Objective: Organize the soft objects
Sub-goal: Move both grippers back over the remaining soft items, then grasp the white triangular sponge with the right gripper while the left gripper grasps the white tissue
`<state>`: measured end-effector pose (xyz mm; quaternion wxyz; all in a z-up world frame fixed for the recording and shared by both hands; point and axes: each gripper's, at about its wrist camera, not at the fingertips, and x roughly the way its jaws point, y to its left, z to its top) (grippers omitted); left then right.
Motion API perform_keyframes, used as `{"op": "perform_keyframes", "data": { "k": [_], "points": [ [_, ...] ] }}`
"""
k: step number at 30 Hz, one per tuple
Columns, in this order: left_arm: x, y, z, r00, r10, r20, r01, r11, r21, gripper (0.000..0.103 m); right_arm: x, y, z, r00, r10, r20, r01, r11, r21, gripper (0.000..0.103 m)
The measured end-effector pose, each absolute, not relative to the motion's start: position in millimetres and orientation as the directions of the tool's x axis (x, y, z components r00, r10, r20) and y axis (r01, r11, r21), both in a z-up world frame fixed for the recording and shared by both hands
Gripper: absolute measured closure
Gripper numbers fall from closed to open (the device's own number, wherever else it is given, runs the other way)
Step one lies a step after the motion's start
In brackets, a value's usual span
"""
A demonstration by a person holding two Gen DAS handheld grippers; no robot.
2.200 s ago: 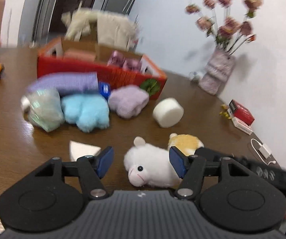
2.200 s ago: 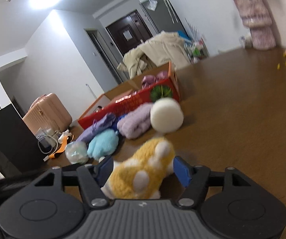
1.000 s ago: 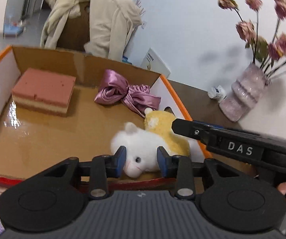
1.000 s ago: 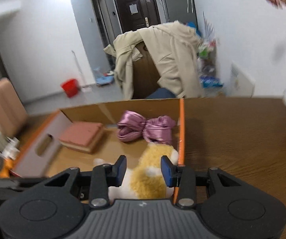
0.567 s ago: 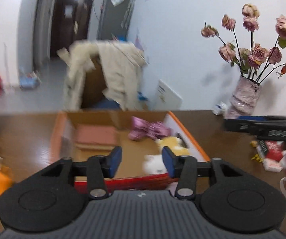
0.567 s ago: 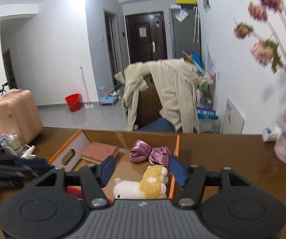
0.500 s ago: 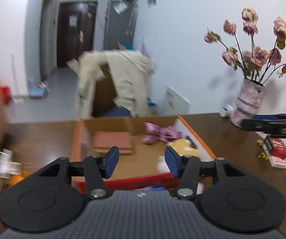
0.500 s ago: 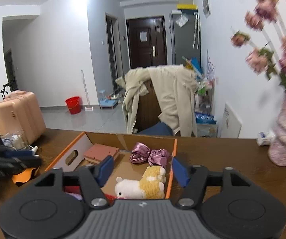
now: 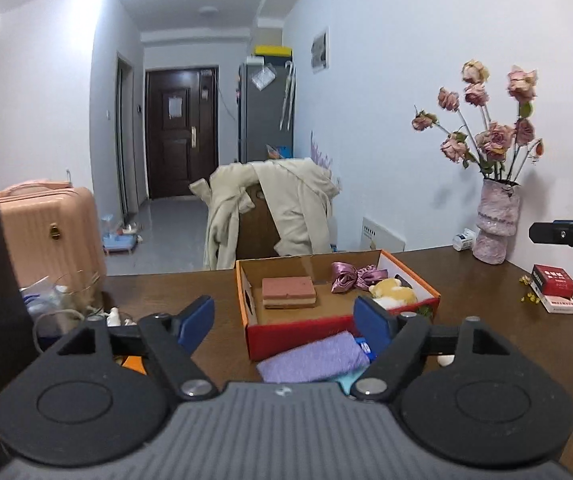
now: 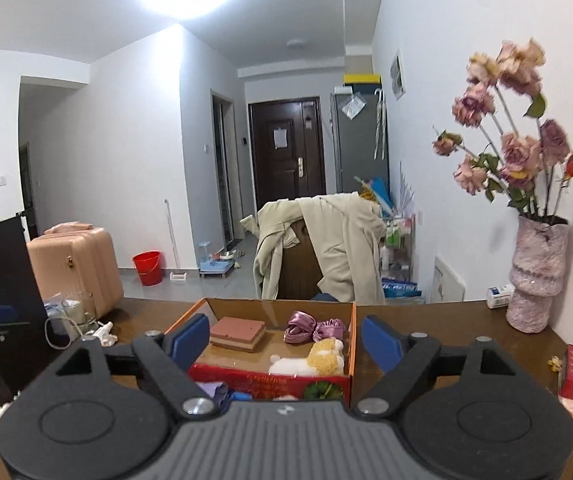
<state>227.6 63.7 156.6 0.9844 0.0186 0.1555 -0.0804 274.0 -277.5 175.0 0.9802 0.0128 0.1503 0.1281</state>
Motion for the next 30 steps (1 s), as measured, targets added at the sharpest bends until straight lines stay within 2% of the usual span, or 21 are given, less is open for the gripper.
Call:
{"op": "perform_keyframes", "data": {
  "k": [3,6,11,14,17,22,25,28,30],
  "points": [
    [184,64,135,0.961,-0.14,-0.24,0.156,0.986,0.05,0.014,234,-270,164,0.936,0.279,-0.213,-0.28,0.96,0.028,0.011],
    [148,67,112,0.972,-0.117,-0.201,0.125,0.992,0.026,0.007,199,-262,141,0.948,0.277,-0.158,-0.284,0.959,-0.019,0.008],
    [104,69,73,0.968,-0.109,-0.224,0.107,0.994,-0.022,0.004,153,-247,93,0.928,0.301,-0.221,-0.299,0.953,0.042,0.007],
    [91,69,55,0.958,-0.133,-0.254,0.134,0.991,-0.016,0.003,123,-242,66,0.928,0.311,-0.205,-0.297,0.95,0.096,0.005],
    [95,68,45,0.945,-0.147,-0.294,0.15,0.989,-0.013,0.003,110,-236,48,0.924,0.313,-0.218,-0.302,0.95,0.086,0.004],
    [112,70,40,0.942,-0.141,-0.304,0.136,0.99,-0.038,0.003,121,-230,44,0.921,0.303,-0.244,-0.29,0.953,0.089,0.005],
    [131,73,34,0.932,-0.126,-0.341,0.115,0.992,-0.054,0.003,133,-221,37,0.908,0.306,-0.287,-0.298,0.952,0.074,0.006],
    [153,78,28,0.919,-0.106,-0.379,0.082,0.994,-0.079,0.005,150,-210,27,0.884,0.321,-0.341,-0.316,0.946,0.07,0.01],
    [170,81,24,0.913,-0.103,-0.396,0.076,0.994,-0.084,0.014,161,-202,23,0.87,0.333,-0.363,-0.332,0.941,0.066,0.013]
  ]
}}
